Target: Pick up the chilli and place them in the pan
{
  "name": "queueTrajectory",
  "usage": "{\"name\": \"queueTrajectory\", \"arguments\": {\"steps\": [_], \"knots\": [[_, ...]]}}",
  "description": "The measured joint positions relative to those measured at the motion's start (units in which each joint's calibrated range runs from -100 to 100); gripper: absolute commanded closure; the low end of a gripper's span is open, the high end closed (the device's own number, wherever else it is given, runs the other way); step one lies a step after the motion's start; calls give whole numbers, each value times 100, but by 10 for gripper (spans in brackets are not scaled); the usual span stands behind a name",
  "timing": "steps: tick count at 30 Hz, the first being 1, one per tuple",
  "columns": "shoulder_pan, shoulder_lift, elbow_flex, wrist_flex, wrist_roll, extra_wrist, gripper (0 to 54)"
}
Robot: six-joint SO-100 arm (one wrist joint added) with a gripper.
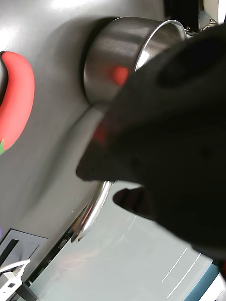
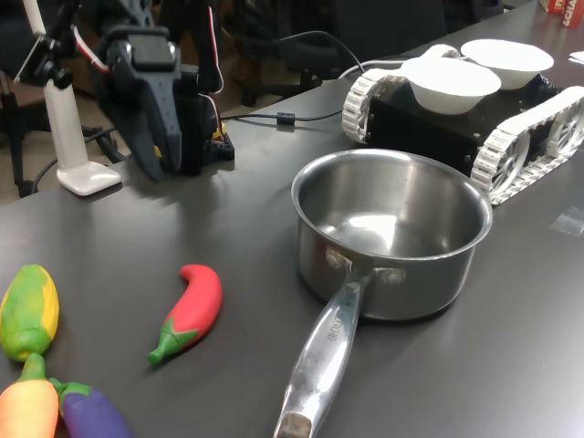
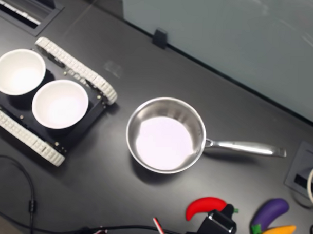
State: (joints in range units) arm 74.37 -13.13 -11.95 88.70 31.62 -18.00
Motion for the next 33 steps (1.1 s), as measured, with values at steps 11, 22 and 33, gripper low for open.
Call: {"name": "queueTrajectory", "arguments": {"steps": [11, 22, 33], "knots": [[418, 699, 0, 0, 825, -220, 239], [550, 1540, 0, 0, 1587, -275, 216], [198, 2466, -606, -9, 1675, 18, 223]]}}
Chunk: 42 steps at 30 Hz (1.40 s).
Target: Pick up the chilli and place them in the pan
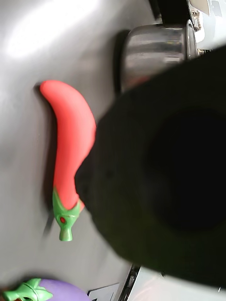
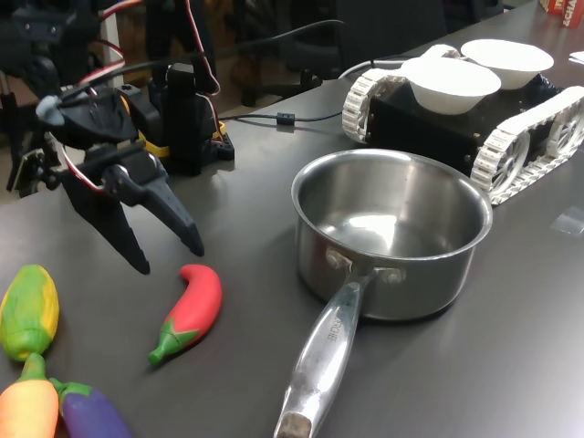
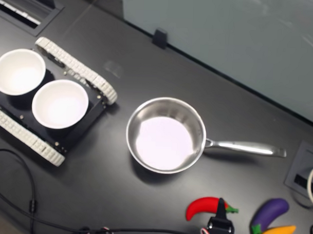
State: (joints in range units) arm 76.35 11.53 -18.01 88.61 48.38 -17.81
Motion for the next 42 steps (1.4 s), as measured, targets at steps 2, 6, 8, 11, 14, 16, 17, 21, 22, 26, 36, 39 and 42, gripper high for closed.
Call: {"name": "queueTrajectory", "arguments": {"steps": [2, 6, 8, 11, 14, 16, 17, 21, 22, 26, 36, 39, 42], "knots": [[-110, 76, -63, 0, 0, 64, 224], [-330, 168, -100, 0, 0, 230, 224], [-429, 202, -100, 0, 0, 294, 226], [-506, 278, -100, 68, -5, 432, 218], [-627, 387, -118, 68, -29, 588, 221], [-748, 463, -136, 85, -49, 698, 220], [-803, 497, -136, 85, -49, 744, 221], [-979, 606, -136, 85, -68, 900, 218], [-1001, 606, -136, 85, -78, 946, 218], [-1122, 606, 72, -161, -112, 1185, 245], [-1287, 800, 172, -306, -107, 1570, 289], [-1397, 816, 154, -306, -93, 1708, 318], [-1496, 892, 54, -314, -117, 1827, 362]]}}
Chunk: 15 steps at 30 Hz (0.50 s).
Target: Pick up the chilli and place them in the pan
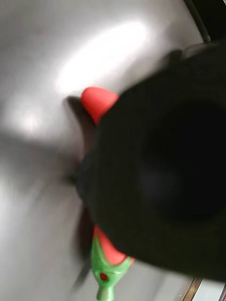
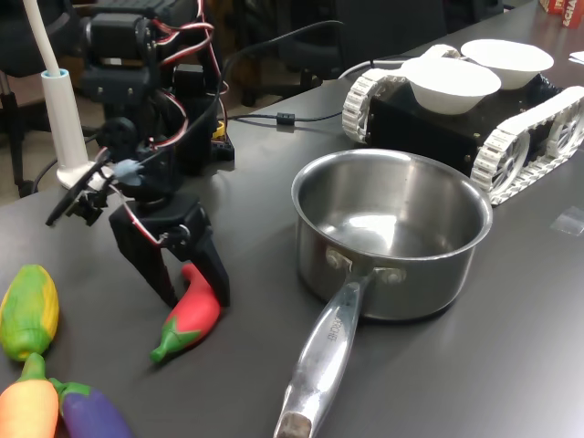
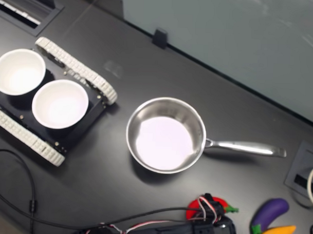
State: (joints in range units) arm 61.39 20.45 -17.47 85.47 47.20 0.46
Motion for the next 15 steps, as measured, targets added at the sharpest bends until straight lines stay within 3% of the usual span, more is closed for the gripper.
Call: {"name": "queueTrajectory", "arguments": {"steps": [2, 6, 15], "knots": [[-66, 25, -36, 0, 0, 73, 400], [-88, 34, -54, 0, 10, 92, 533], [-99, -345, 480, -314, 39, 83, 535]]}}
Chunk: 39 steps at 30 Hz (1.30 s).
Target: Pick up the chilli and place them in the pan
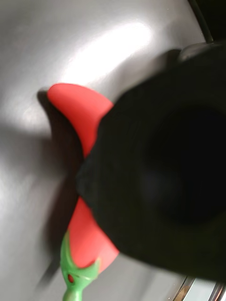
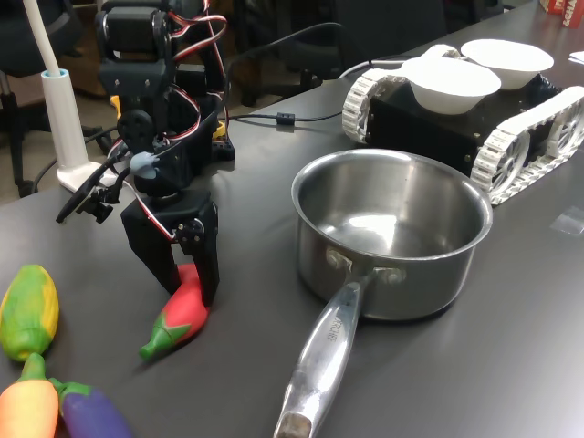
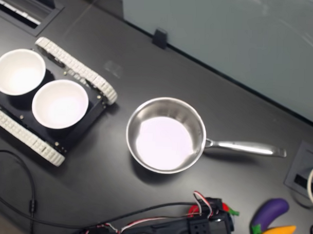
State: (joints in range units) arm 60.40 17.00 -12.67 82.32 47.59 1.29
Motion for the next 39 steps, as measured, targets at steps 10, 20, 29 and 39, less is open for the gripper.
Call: {"name": "queueTrajectory", "arguments": {"steps": [10, 20, 29, 39], "knots": [[286, -791, 1050, -578, -322, -588, 536], [693, -1481, 471, 263, -503, -1460, 536], [1375, -2407, 407, 493, -713, -2231, 536], [1881, -3291, 489, 144, -1421, -2709, 536]]}}
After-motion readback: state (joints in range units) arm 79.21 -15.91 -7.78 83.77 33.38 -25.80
